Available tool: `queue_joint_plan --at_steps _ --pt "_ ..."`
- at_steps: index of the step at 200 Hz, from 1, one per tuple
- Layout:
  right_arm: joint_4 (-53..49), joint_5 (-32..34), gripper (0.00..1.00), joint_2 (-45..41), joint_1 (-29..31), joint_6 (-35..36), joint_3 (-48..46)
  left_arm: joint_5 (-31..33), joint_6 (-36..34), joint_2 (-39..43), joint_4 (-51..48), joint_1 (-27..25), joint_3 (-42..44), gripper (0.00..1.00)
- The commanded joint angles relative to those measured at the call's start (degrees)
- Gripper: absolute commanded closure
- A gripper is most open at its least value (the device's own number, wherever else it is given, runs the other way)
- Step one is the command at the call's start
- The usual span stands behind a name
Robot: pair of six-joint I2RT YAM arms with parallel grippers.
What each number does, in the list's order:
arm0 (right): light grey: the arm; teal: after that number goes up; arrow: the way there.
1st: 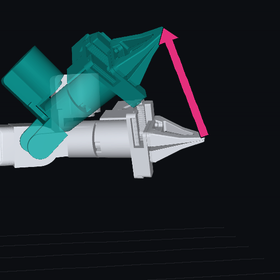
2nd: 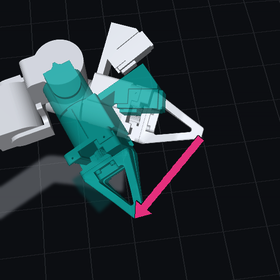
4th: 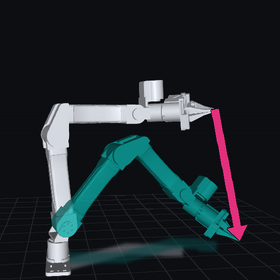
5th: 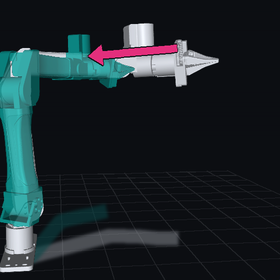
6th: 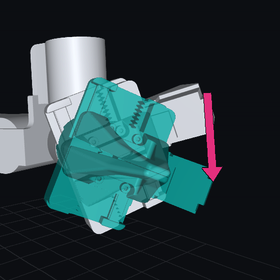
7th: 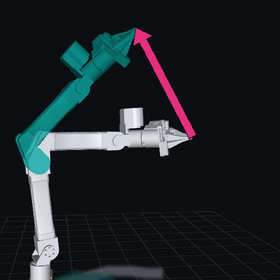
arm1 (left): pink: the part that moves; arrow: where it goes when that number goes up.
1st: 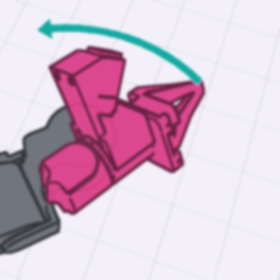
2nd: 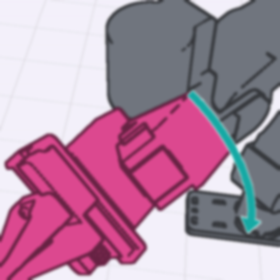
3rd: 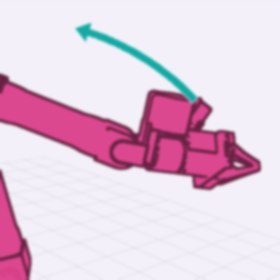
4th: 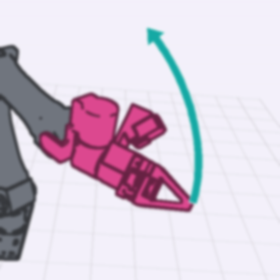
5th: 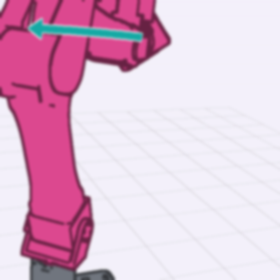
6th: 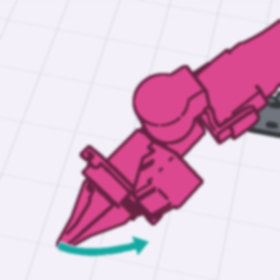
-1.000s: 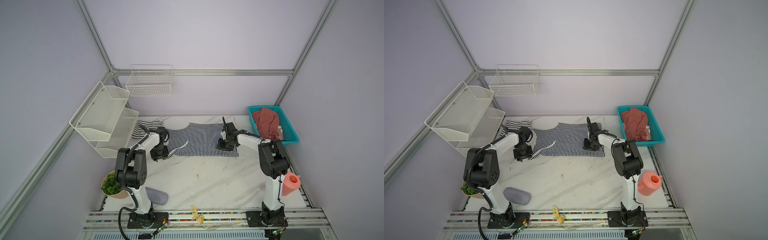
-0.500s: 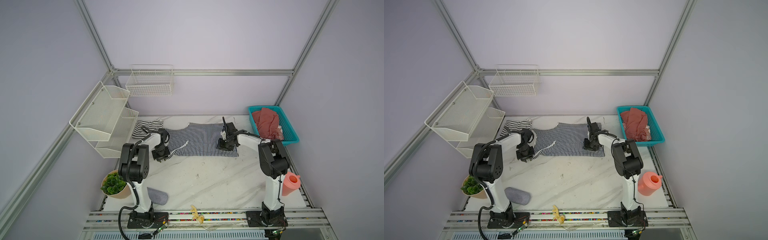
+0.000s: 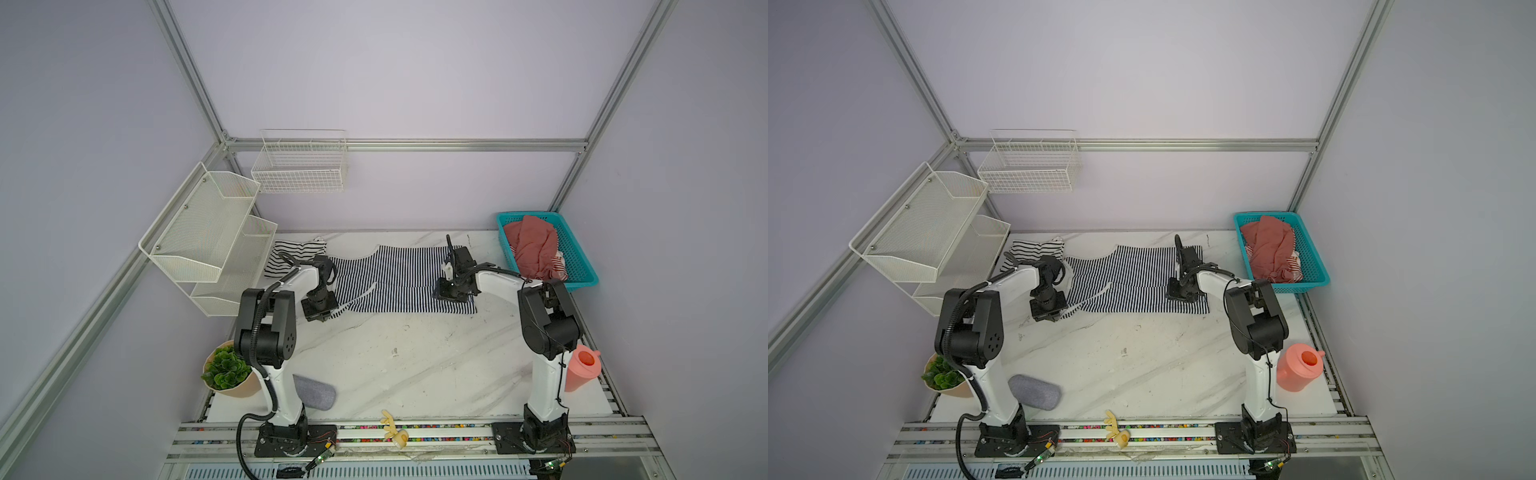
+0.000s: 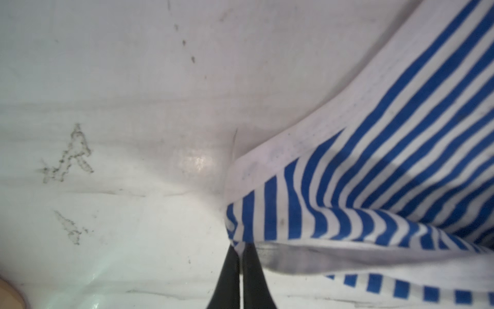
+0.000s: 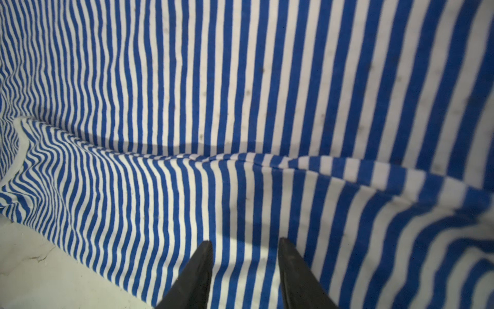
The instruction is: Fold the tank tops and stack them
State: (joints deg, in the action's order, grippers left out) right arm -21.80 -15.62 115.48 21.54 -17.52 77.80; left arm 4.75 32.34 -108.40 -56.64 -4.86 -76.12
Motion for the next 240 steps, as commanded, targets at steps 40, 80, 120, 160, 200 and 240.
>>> queue_joint_plan --at_steps 40,80,120,160,200,240 --pt "-6.5 4.5 0.59 2.2 -0.1 2.6 -6.5 -2.7 -1.9 4.6 -5.1 2.5 -6.5 1.0" --pt "-7.6 7.8 0.61 0.8 0.0 2.4 -8.7 -4.3 -3.0 2.7 -7.0 4.5 -7.7 1.0" --pt "-8.2 9.9 0.61 1.2 -0.1 2.4 -11.3 -4.8 -4.8 0.1 -9.3 7.5 -11.1 1.0" --pt "-8.7 11.2 0.61 0.6 0.0 2.7 -13.8 -3.4 -7.1 -4.5 -12.4 8.9 -15.8 1.0" --pt "-9.0 11.5 0.61 -0.3 -0.1 3.1 -16.0 -3.7 -8.1 -7.9 -13.2 10.3 -17.9 0.89" --pt "-9.3 10.5 0.61 -1.6 0.0 3.3 -16.1 -3.7 -7.9 -8.2 -14.6 12.0 -22.5 0.61"
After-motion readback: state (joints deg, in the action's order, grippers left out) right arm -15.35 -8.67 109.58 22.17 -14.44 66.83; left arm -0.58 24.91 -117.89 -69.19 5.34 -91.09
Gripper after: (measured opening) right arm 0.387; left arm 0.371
